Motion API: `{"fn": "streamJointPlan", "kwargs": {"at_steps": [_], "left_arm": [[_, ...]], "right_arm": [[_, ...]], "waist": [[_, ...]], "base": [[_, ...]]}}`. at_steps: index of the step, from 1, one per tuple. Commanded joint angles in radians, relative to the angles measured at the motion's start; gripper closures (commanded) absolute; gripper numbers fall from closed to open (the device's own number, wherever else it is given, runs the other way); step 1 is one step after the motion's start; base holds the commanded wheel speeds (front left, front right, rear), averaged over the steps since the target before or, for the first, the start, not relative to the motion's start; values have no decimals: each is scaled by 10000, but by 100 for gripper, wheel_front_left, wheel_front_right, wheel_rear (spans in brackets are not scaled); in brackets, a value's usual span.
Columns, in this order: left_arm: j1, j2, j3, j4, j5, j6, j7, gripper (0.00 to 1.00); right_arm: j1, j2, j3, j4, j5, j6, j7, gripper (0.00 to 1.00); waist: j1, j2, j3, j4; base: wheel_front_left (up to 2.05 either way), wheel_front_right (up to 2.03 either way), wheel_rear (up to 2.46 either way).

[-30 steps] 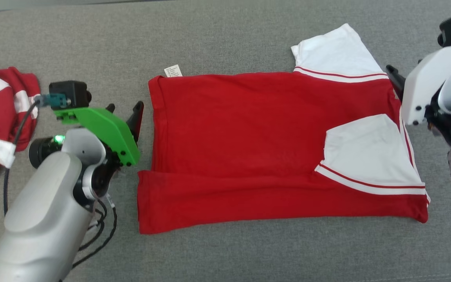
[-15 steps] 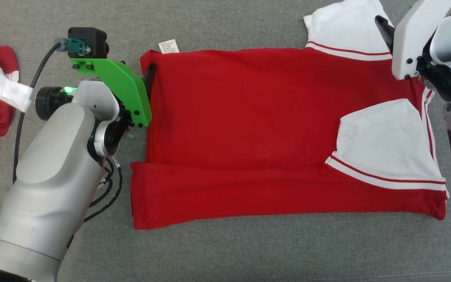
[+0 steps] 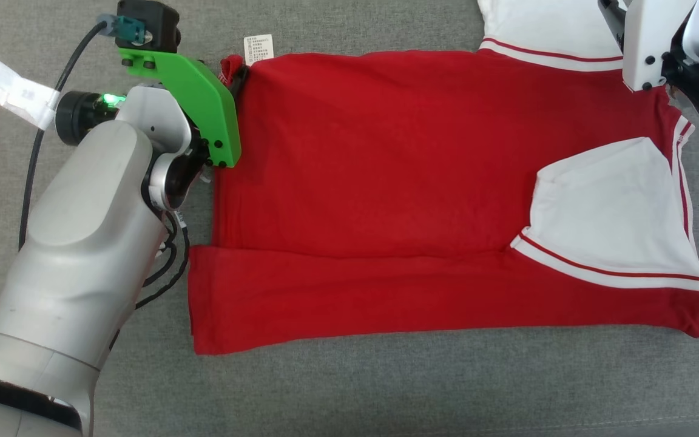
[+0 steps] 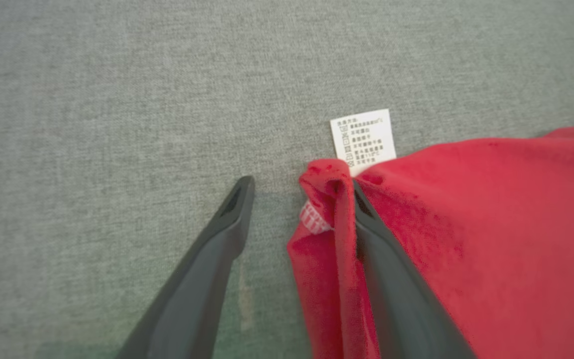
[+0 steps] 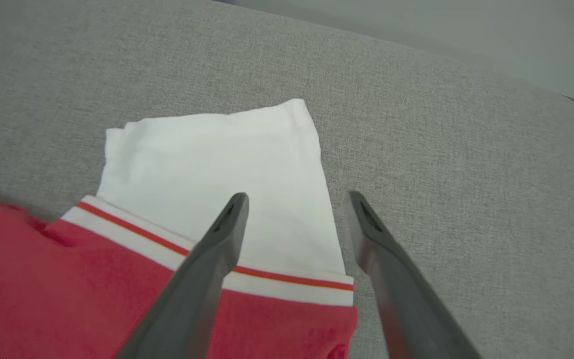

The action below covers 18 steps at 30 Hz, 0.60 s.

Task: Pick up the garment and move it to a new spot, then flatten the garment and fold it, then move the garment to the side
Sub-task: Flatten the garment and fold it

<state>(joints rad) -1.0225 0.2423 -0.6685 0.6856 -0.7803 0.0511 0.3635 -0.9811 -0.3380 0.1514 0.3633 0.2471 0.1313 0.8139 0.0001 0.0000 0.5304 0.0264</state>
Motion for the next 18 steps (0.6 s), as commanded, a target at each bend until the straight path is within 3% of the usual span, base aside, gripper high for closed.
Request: {"fn": "streamJointPlan", "kwargs": {"at_steps": [1,8,18], "left_arm": [[38,-80,-114,185,116,16,177,100],[12,-365,-315,23,218,0,-97,100],[152,-957,-740,-269,237,-413,-619,100]], "right_arm": [[-223,-82,84,117,-76,-11,70,0],[-1025,-332,33,894,-453,-11,-262,0],[-1523,-818,-6,2268,-1320,-12,-1251,0]], "waist": [[-1,0,161,100],[-1,0,557,616],[-1,0,925,1353]], "base": [[0,0,0],[0,0,0],[0,0,0]]}}
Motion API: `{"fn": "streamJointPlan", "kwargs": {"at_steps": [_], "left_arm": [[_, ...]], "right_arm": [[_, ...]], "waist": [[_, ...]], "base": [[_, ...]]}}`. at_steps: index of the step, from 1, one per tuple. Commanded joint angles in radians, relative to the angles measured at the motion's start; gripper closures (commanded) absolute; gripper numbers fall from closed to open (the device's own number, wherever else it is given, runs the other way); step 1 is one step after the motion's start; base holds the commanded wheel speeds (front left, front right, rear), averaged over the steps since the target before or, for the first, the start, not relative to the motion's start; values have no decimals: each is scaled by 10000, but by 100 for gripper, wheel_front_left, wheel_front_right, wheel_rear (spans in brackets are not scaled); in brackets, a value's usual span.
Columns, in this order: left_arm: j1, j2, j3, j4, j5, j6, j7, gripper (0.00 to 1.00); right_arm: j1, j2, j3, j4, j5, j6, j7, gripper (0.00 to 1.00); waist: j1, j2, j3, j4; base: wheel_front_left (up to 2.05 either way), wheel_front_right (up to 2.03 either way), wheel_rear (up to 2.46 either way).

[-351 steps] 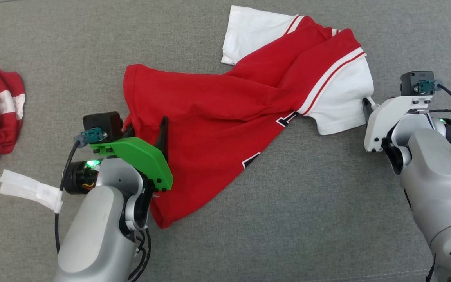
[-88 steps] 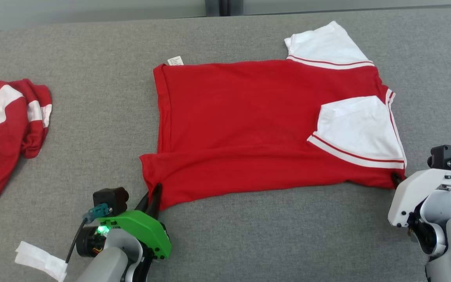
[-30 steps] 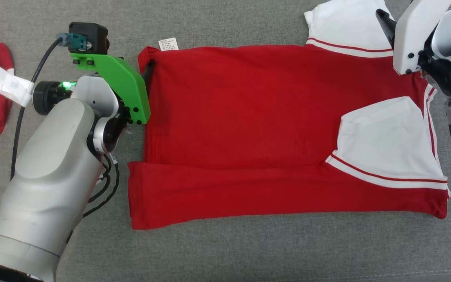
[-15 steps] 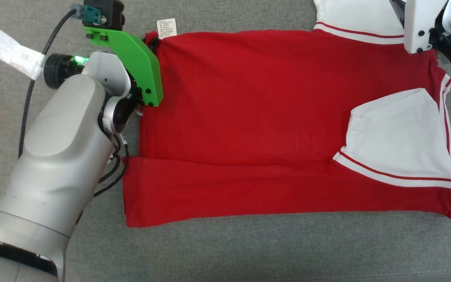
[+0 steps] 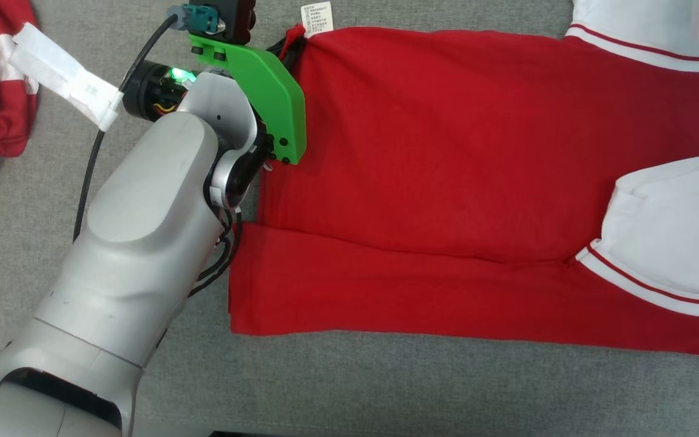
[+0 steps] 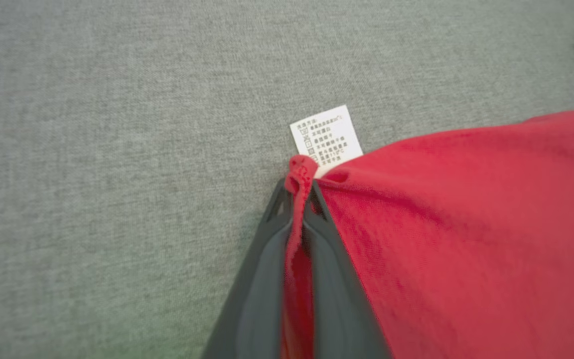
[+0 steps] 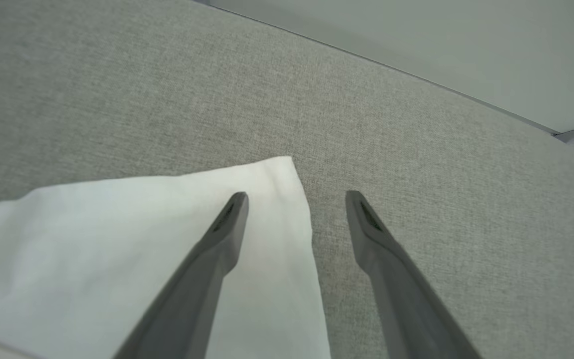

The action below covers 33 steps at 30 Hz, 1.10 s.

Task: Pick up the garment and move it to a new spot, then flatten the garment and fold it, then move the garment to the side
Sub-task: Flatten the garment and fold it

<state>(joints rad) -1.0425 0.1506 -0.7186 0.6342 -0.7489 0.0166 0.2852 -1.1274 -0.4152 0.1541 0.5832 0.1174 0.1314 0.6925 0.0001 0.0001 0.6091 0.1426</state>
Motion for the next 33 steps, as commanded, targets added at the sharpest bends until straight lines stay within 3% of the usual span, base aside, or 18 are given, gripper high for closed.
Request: {"fn": "streamJointPlan", "kwargs": {"at_steps": [1,5,6,7,19,28,33], "left_arm": [[358,-65,-241,278,-80,-92,125,100],[325,-97,-274,442,-6,-117,-68,100],[306,-98,-276,487,11,-121,-138,100],[264,-95,-269,490,61,-109,-262,100],[-138,210,199,817,231,33,-1808,100],[166,350,252,911,445,-23,-3005,100],[573,513,136,727,557,-161,-3697,100]], "right_arm": [[-42,-12,-78,218,-87,-13,-103,0],[19,115,-254,812,-185,-8,-182,2],[52,176,-243,924,-200,-7,-206,59],[69,216,-211,994,-194,-7,-223,100],[-441,424,-940,899,-1007,-16,-3234,100],[317,793,-921,1232,-789,-14,-3671,100],[1207,565,-421,814,-161,-16,-3998,100]], "waist": [[-1,-1,142,219],[-1,-1,170,259],[-1,-1,161,247],[-1,-1,155,230],[-1,-1,-145,-103],[-1,-1,-884,-383],[-1,-1,-1401,-520]], "base": [[0,0,0],[0,0,0],[0,0,0],[0,0,0],[0,0,0],[0,0,0],[0,0,0]]}}
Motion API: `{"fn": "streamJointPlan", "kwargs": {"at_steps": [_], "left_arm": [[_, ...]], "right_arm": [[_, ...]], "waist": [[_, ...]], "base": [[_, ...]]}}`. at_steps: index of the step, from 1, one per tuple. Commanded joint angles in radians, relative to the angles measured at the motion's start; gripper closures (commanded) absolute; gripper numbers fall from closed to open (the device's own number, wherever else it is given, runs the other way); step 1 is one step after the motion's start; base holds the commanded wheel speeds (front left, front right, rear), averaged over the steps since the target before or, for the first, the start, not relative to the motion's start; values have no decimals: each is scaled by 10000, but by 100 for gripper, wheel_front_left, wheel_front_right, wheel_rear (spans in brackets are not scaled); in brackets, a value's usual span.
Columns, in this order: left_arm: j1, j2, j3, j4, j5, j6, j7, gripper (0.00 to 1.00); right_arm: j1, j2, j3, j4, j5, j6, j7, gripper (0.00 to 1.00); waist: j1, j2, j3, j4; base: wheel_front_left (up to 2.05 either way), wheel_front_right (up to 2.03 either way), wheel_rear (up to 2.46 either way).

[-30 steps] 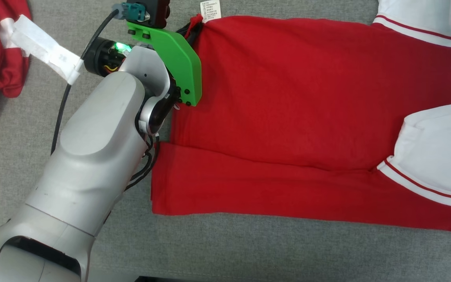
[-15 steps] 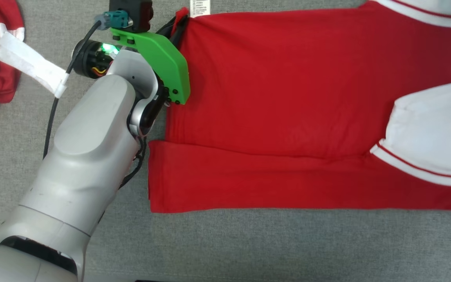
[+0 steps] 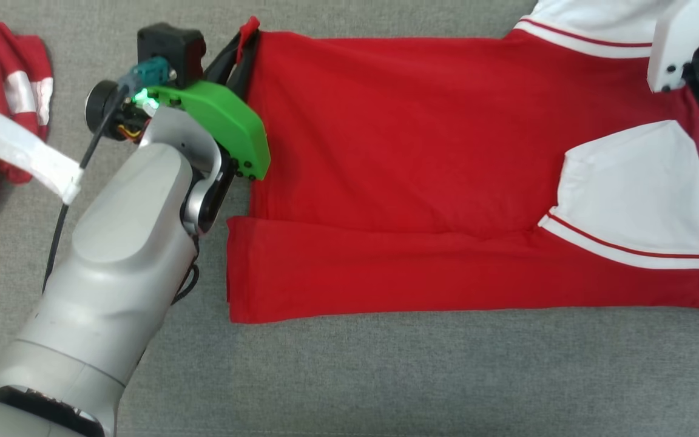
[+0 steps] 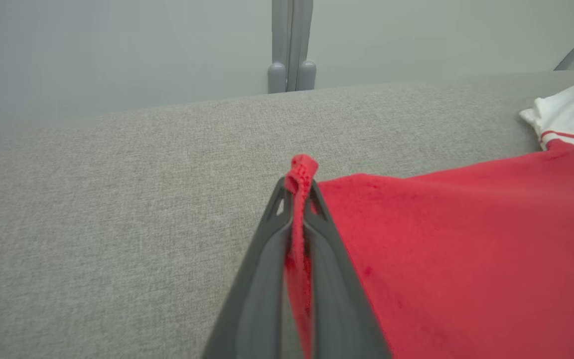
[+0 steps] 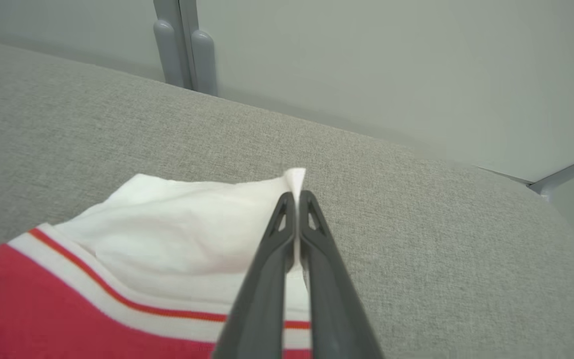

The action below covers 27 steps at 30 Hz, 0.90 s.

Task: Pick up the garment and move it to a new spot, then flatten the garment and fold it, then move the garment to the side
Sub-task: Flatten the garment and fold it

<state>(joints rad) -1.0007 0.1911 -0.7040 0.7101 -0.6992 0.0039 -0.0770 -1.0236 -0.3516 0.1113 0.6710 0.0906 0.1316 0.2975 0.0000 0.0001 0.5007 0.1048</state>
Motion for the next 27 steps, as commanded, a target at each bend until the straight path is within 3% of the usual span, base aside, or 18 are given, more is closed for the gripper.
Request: {"fn": "streamJointPlan", "kwargs": {"at_steps": [1,8,14,23,27], "left_arm": [[264,150,-62,-60,103,-73,-205,100],[1145,487,-429,-269,398,-302,-928,100],[1916,764,-607,-636,571,-304,-1409,100],[3203,1318,-826,-1160,968,28,-1772,100],[3559,1286,-733,-1120,951,124,-1830,100]], "right_arm": [[352,-98,61,-189,255,-16,-138,100],[1888,-422,55,-1721,1308,-16,-368,100],[3634,-535,-51,-3339,2059,-16,335,100],[6432,-123,-622,-5414,2579,-16,1640,100],[7424,280,-1090,-6154,2492,-16,2042,100]], "waist": [[0,-1,-426,-172],[0,-1,-1167,-479],[0,-1,-1685,-765],[0,-1,-2116,-977],[0,-1,-2198,-1056]], "base": [[0,0,0],[0,0,0],[0,0,0],[0,0,0],[0,0,0]]}}
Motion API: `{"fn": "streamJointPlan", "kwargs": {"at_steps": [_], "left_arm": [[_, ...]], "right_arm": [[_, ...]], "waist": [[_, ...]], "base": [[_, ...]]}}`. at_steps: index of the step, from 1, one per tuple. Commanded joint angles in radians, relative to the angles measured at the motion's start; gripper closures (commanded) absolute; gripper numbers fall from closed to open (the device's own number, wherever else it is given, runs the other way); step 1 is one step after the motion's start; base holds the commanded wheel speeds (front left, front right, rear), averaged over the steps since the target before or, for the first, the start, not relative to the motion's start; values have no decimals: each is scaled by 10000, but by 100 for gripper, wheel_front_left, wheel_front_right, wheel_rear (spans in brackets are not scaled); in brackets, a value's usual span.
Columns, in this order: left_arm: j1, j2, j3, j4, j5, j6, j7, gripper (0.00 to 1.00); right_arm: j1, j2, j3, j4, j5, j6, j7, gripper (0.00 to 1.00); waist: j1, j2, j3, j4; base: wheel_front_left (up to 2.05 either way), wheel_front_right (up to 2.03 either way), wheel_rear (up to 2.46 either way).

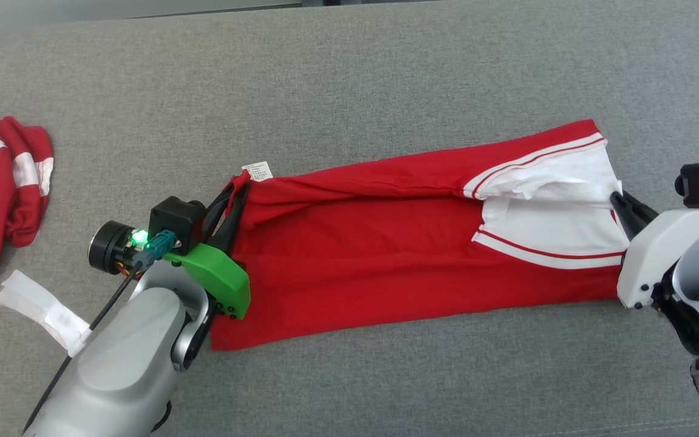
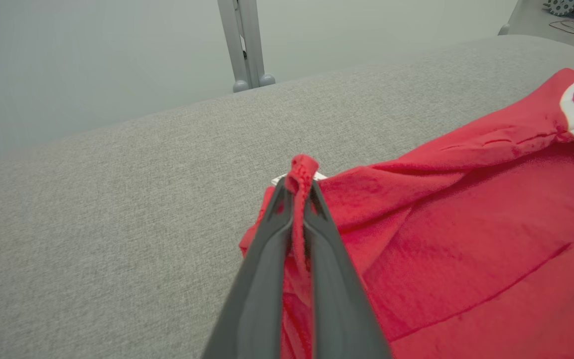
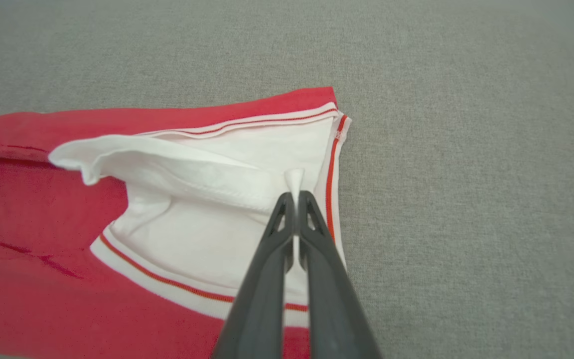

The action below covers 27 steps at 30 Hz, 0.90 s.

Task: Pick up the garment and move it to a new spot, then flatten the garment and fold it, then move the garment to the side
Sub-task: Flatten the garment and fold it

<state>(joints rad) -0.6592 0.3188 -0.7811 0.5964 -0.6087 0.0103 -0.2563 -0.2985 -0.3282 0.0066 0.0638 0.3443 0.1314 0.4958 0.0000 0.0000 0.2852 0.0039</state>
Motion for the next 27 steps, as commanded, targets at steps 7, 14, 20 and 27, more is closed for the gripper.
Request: {"fn": "streamJointPlan", "kwargs": {"at_steps": [7,14,20,27], "left_arm": [[484,-52,361,132,28,153,-85,100],[996,-189,1417,-450,193,464,-87,0],[2336,-741,3696,-2049,348,409,-83,0],[4011,-1704,6190,-3654,1352,-651,-78,0]], "right_arm": [[1055,535,-246,-951,-182,-14,524,100],[1366,829,-219,-1112,-276,-14,629,0],[1201,984,-422,-978,-384,-14,453,0],[241,1075,-499,-25,-811,-14,945,0]], "waist": [[0,0,-106,-313],[0,0,-145,-457],[0,0,-376,-447],[0,0,-789,-505]], "base": [[0,0,0],[0,0,0],[0,0,0],[0,0,0]]}}
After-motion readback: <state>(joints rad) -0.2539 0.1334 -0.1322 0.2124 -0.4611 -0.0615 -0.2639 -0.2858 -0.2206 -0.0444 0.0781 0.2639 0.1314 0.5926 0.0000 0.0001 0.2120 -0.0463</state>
